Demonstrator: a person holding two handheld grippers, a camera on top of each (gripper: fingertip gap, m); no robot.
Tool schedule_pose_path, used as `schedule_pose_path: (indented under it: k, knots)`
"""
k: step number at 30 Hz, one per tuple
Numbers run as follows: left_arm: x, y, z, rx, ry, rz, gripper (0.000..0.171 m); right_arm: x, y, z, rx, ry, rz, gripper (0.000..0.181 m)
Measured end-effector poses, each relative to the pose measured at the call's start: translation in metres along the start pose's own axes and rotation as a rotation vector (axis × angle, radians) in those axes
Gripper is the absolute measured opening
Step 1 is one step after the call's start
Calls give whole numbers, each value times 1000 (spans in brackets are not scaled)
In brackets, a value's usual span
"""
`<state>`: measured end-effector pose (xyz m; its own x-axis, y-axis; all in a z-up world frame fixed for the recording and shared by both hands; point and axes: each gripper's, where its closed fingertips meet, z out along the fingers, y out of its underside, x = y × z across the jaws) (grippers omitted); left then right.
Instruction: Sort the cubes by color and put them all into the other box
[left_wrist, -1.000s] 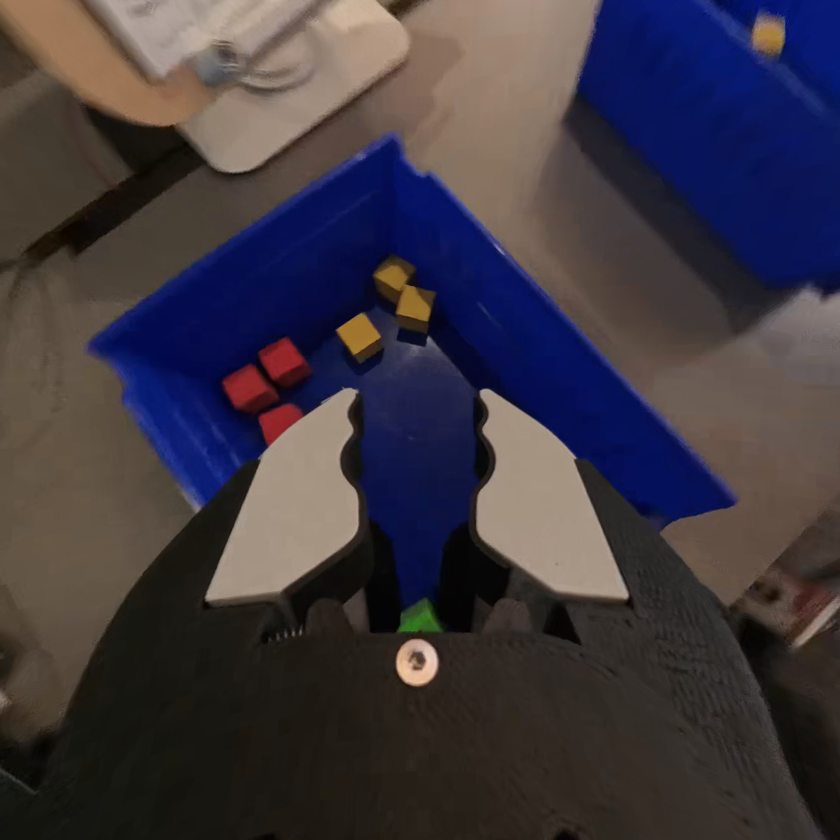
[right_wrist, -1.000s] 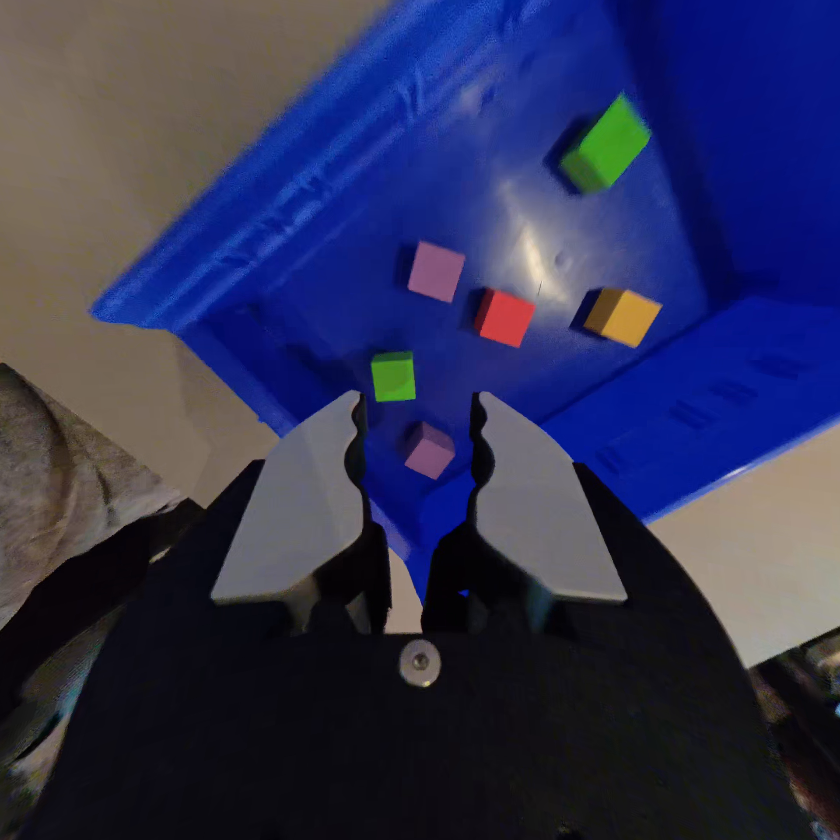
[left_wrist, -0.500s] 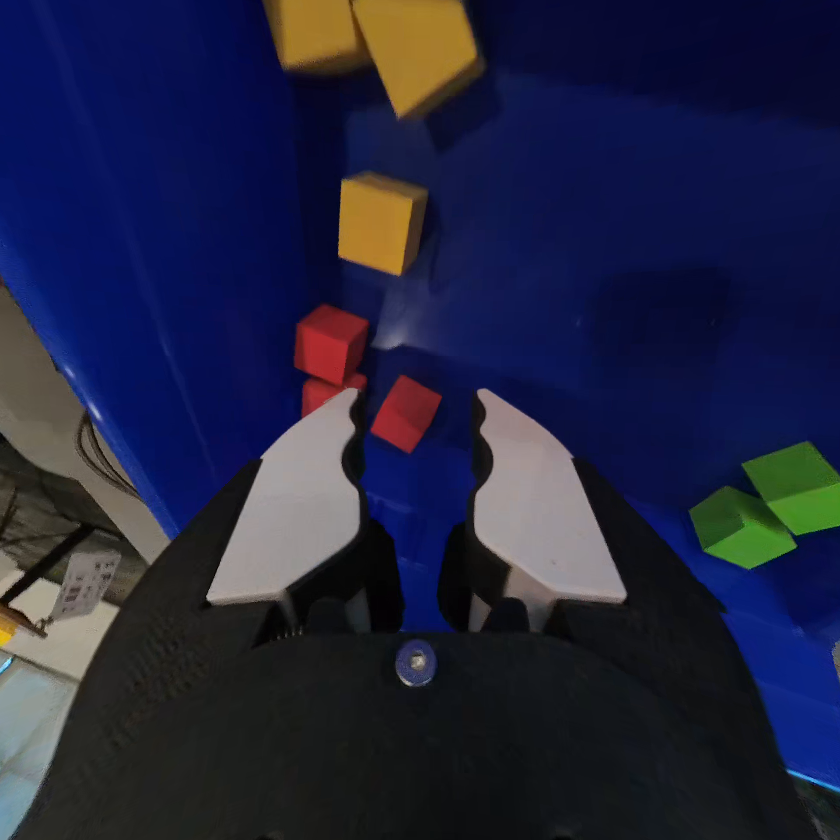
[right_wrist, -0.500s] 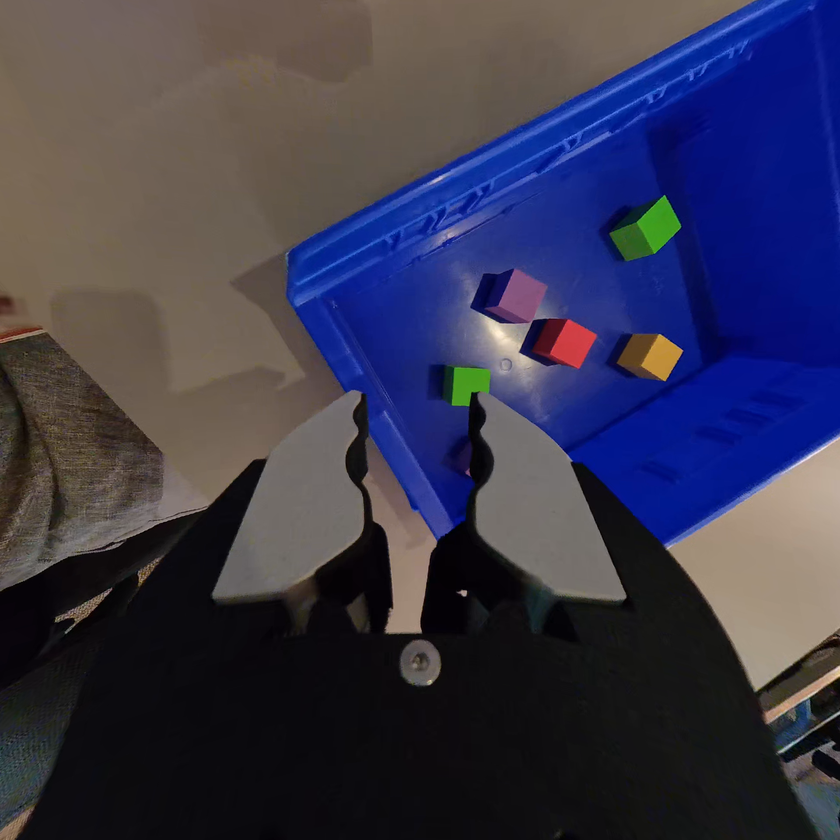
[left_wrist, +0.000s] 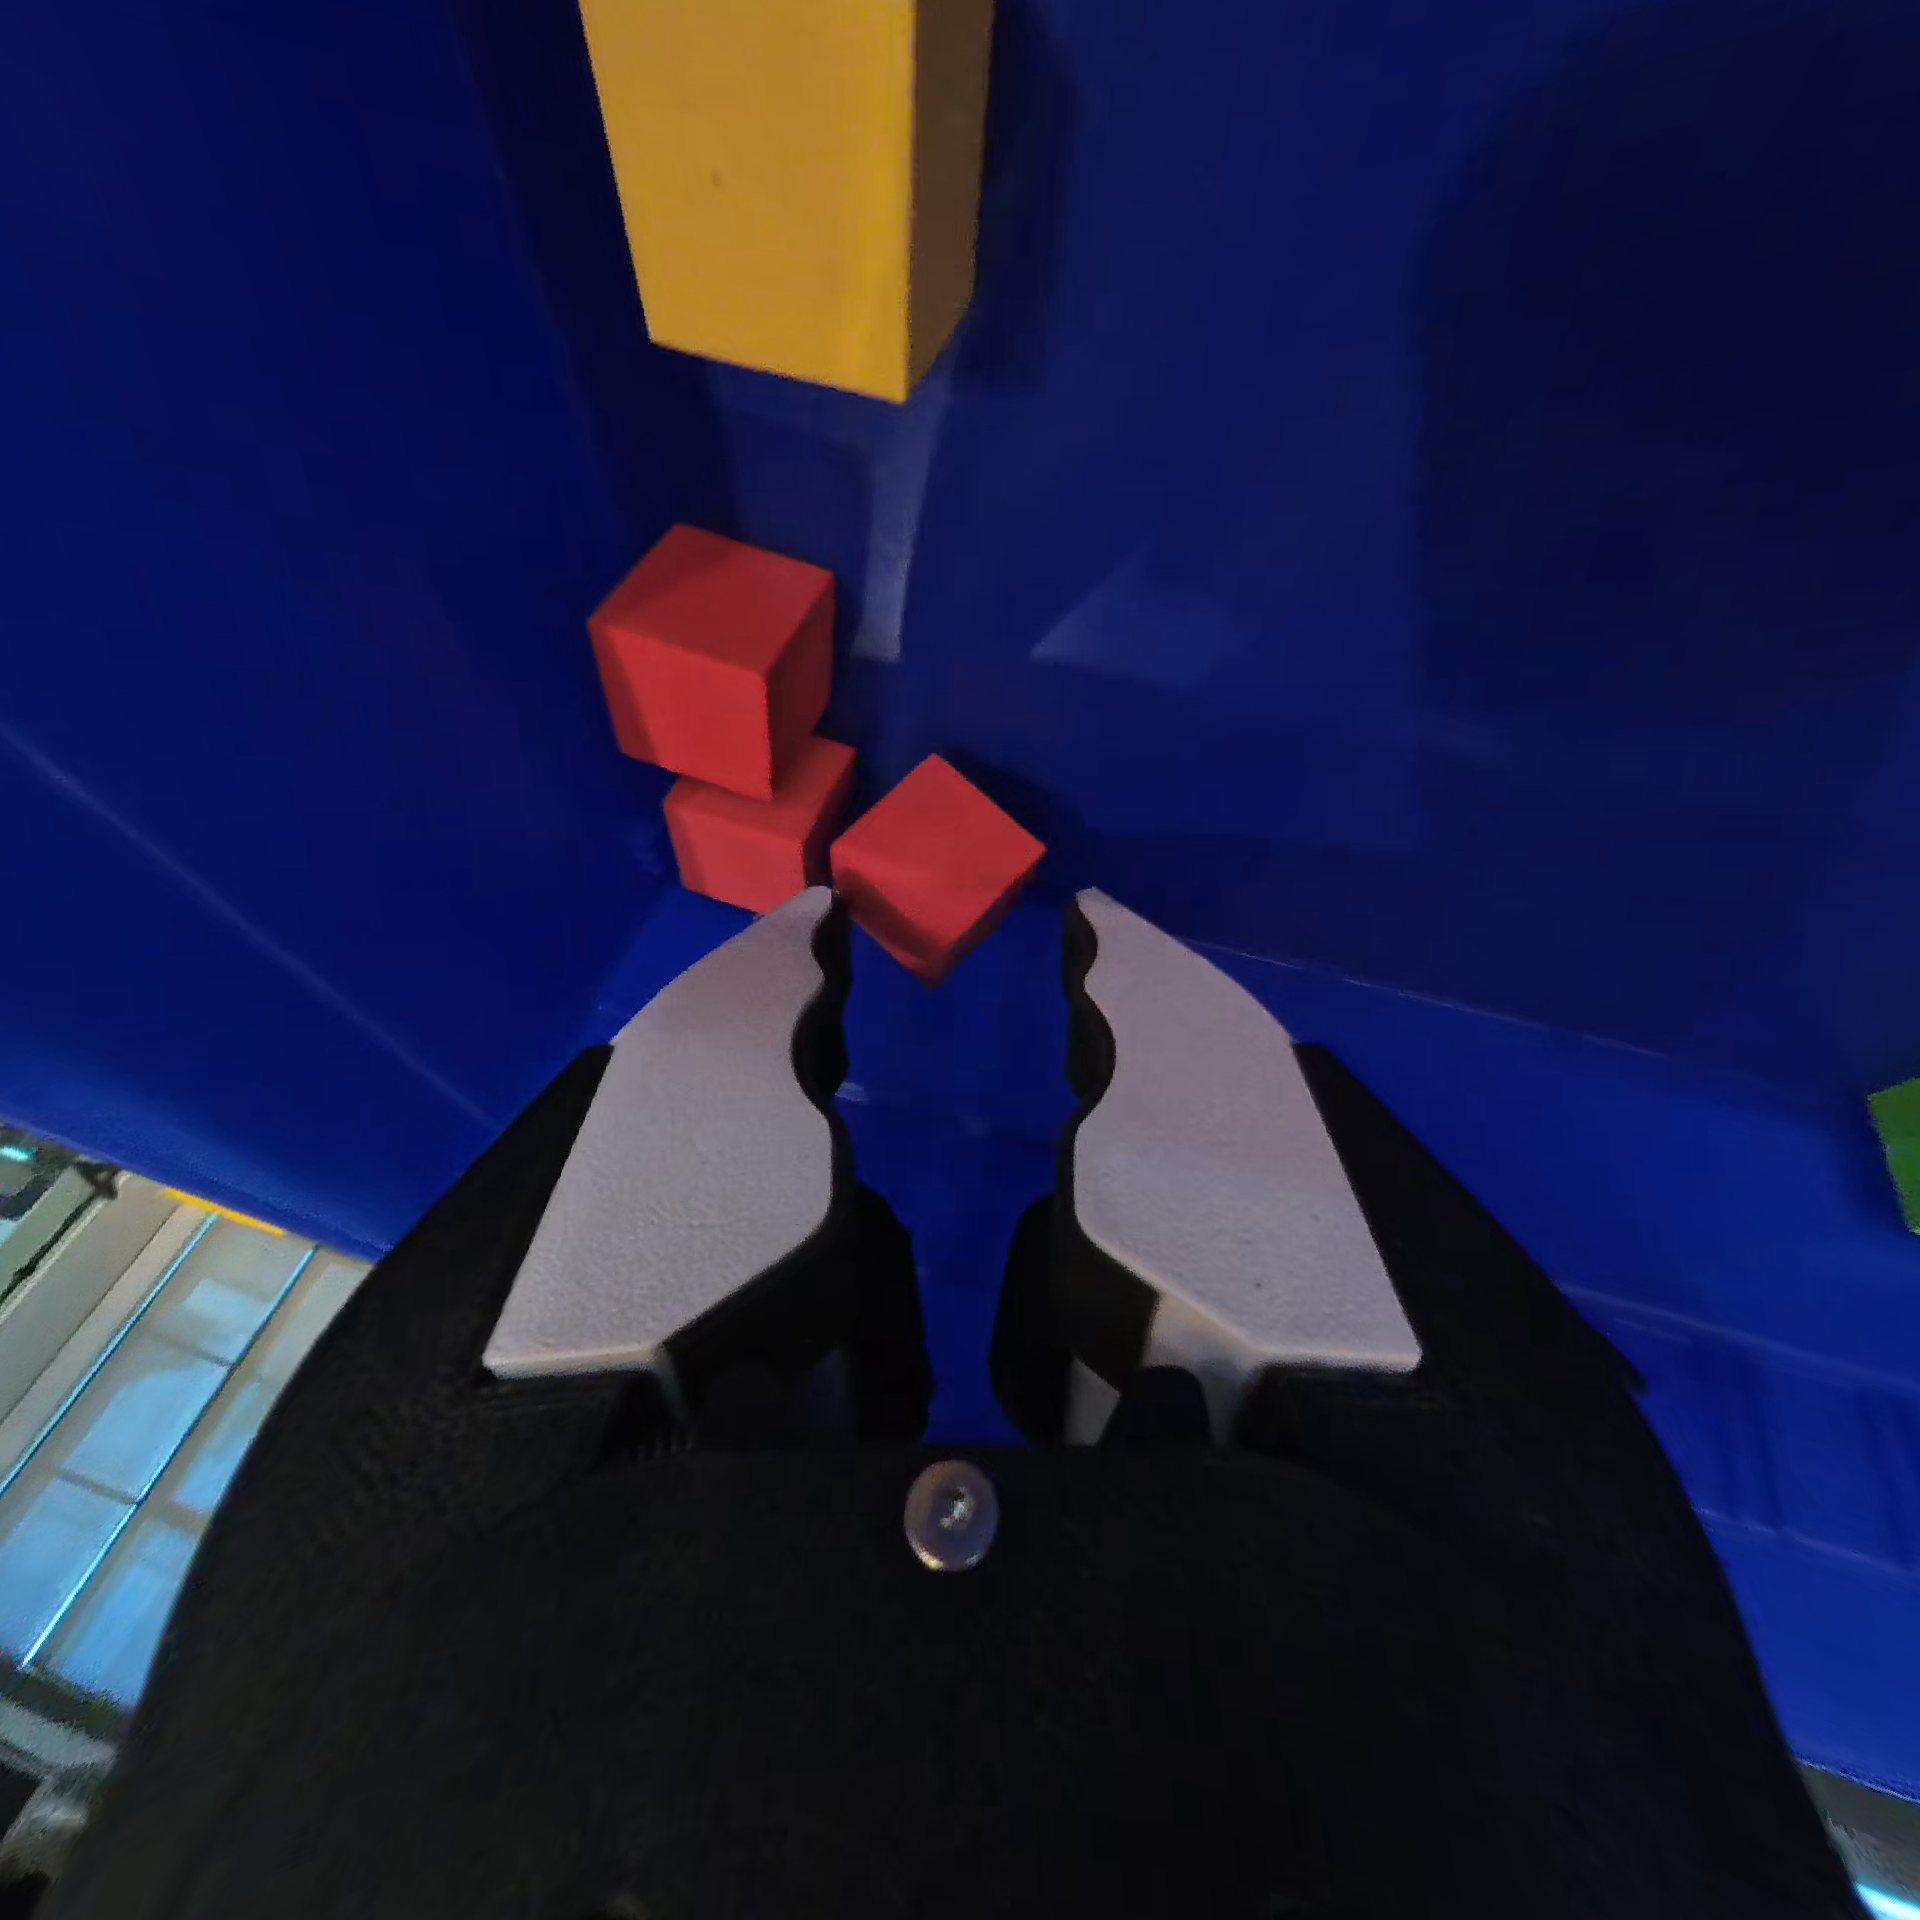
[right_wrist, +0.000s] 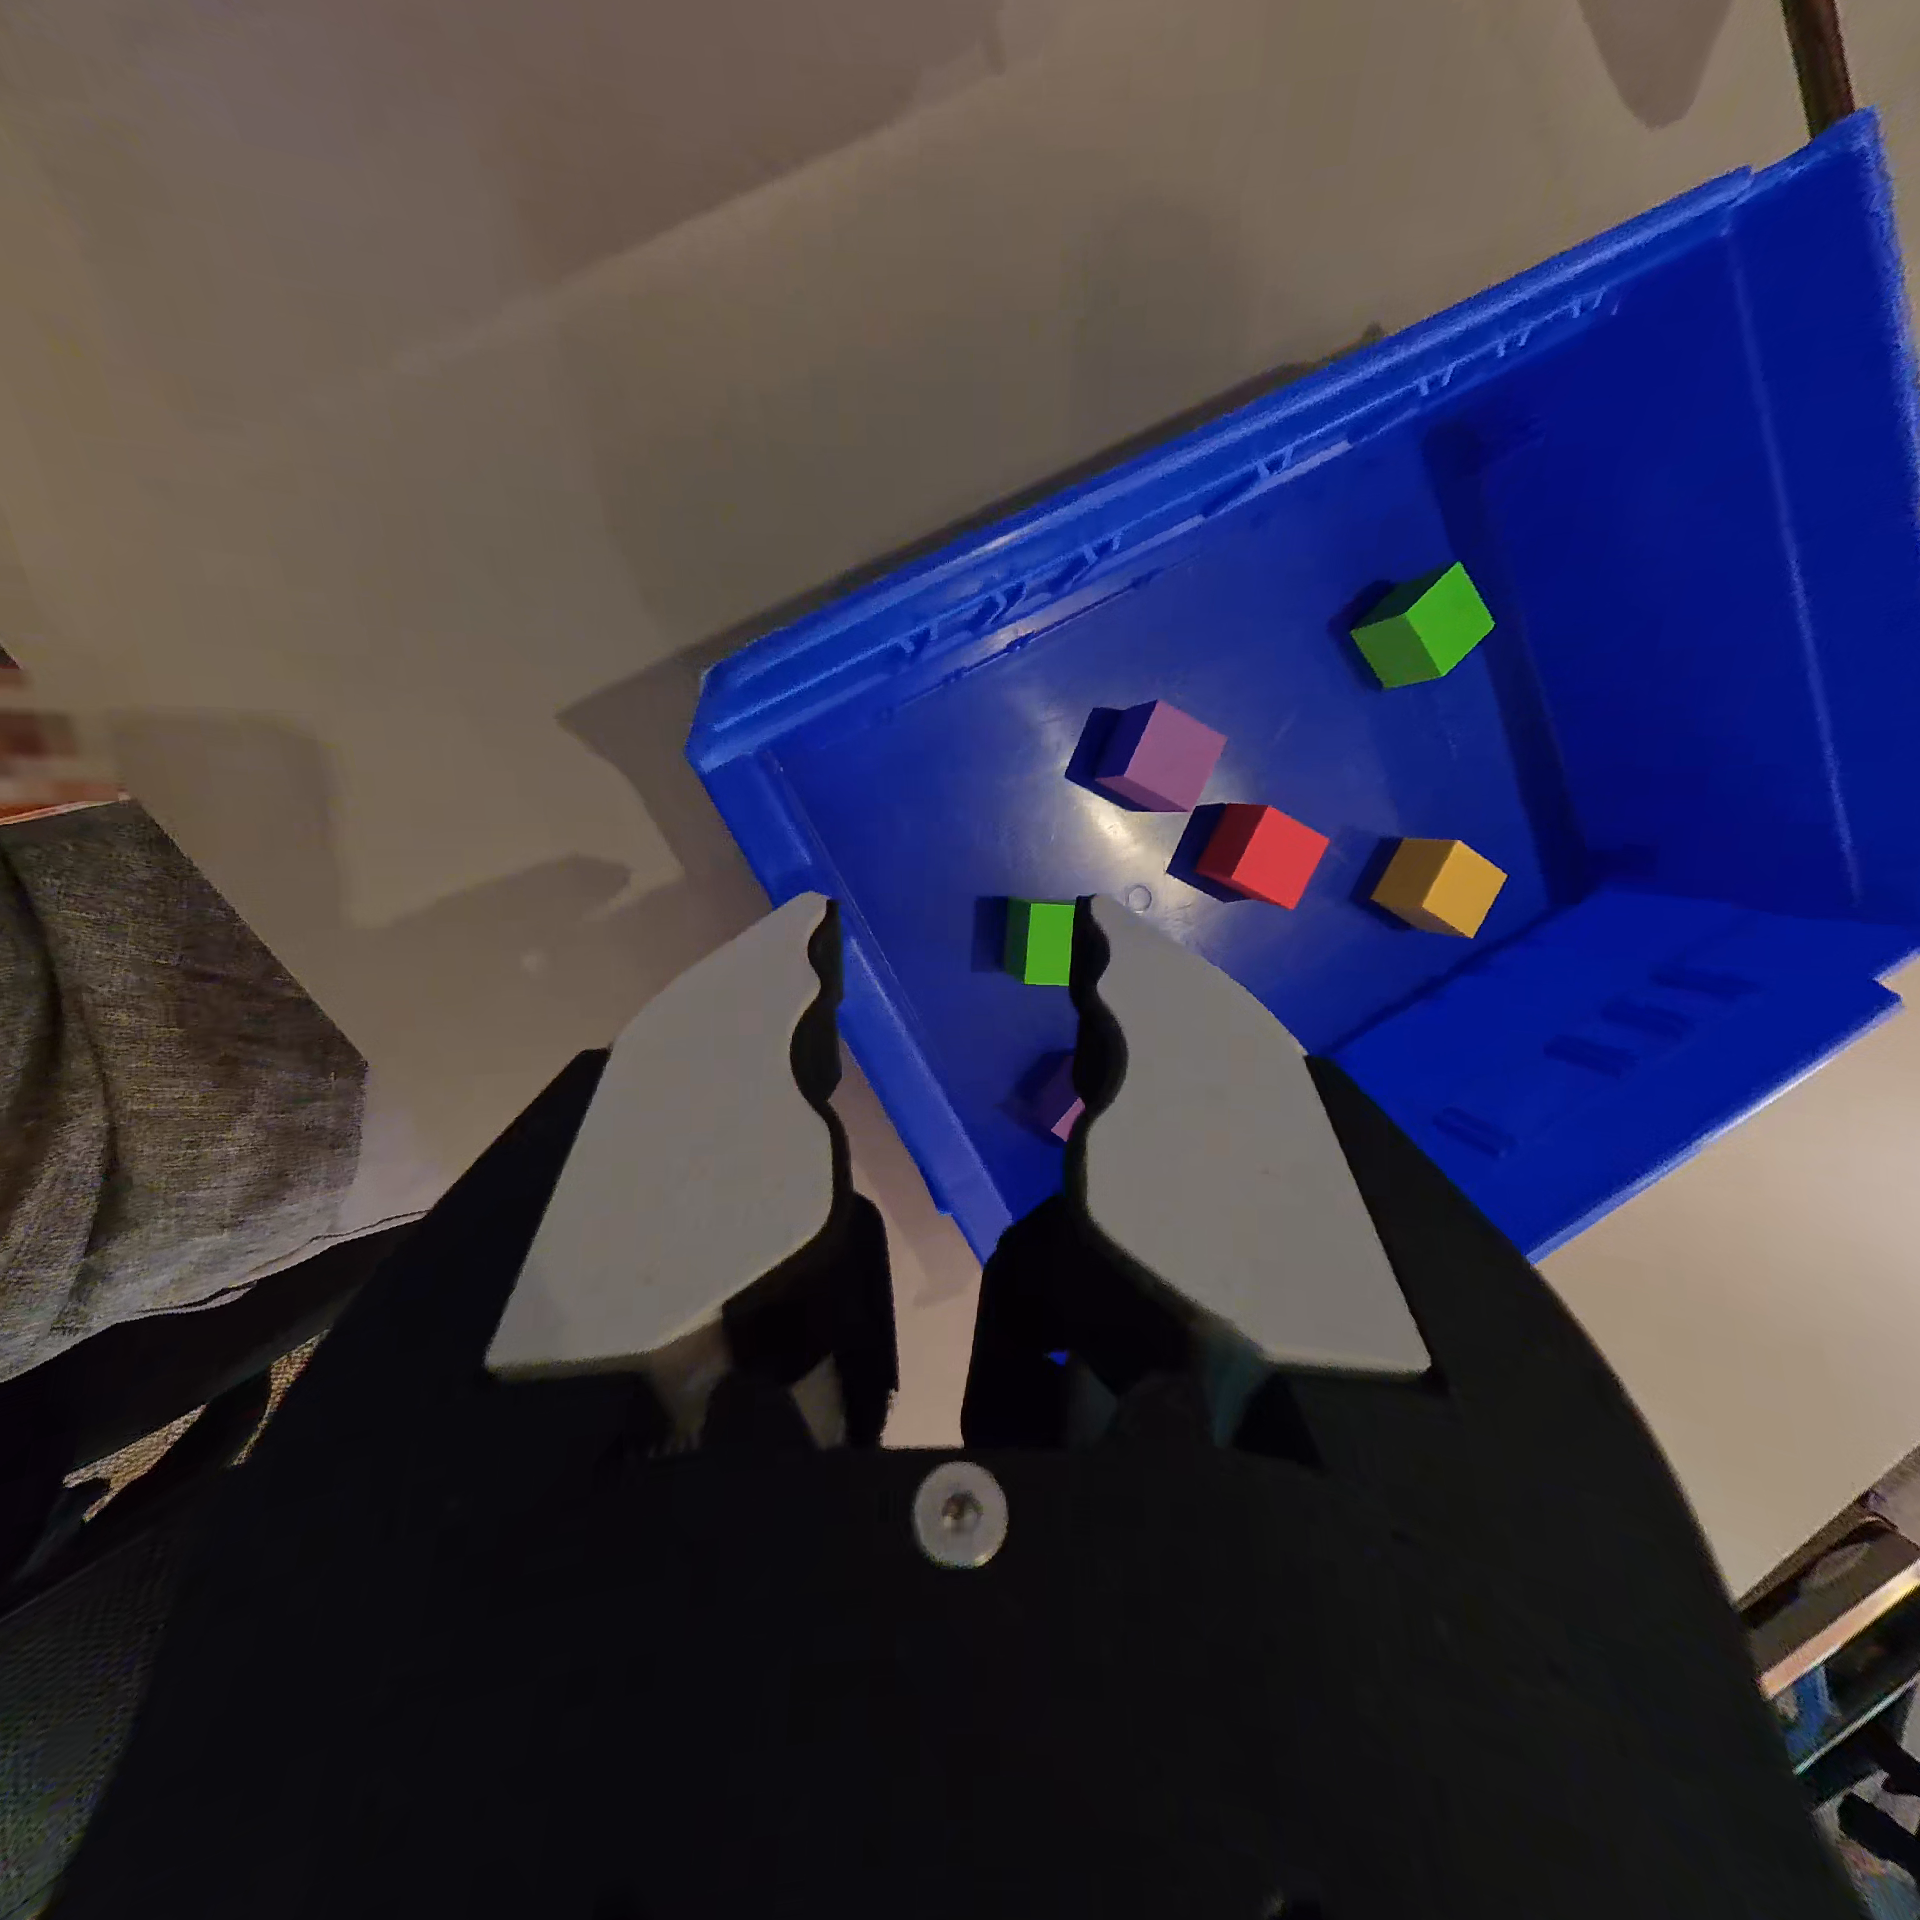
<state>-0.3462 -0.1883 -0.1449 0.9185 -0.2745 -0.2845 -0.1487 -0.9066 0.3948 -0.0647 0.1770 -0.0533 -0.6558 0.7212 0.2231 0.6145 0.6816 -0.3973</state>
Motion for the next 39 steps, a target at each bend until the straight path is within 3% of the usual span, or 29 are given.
schedule_pose_path:
  k: [22,27,32,36,39]
  knots:
    - [1,-8,6,17,25,51,30,-4,-1,-5,24,15,-34,42]
    - [14,-12,-2,100,109,33,30,-3,2,-9,33,23,-28,41]
    - [28,-25,-27,272,184,-40,30,-9,-1,-7,54,13,-44,41]
    - [52,-50,-80,620,390,-160,31,-34,-37,-4,268,-51,-122,41]
    - [75,-60,-138,944,697,-228,31,-60,-79,-7,518,-64,-210,43]
